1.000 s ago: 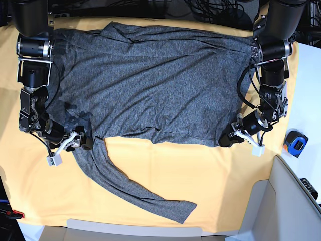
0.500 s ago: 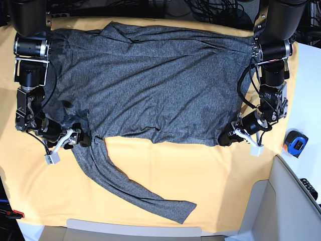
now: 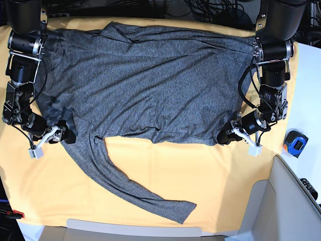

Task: Fold the T-shirt properly
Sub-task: 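Grasp the hem edge of the shirt with both grippers, then lift the gripped hem and fold it over toward the collar with both grippers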

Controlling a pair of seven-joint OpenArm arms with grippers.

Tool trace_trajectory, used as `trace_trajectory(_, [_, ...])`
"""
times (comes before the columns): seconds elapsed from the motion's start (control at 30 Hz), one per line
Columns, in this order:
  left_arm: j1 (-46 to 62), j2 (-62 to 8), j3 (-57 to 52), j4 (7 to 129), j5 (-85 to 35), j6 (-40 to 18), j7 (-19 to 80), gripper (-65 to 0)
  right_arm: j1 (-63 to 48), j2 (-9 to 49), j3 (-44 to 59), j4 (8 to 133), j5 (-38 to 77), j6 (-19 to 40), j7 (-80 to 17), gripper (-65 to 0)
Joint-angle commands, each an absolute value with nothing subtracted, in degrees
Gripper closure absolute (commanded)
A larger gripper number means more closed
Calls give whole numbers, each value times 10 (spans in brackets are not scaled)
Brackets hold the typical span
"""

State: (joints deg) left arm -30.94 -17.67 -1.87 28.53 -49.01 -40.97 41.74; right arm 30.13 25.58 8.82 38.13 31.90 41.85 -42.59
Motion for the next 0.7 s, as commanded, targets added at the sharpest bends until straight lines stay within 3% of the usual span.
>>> trace_trajectory(0.0, [-310,-175,-16,283,-487,-400,436,-11,298,264,85,378,282,400,-468,-491])
trace_trajectory(0.67, [-303,-175,-16,283,-487,-400,436,-11,266,277,141,378,282,400,-467,-491])
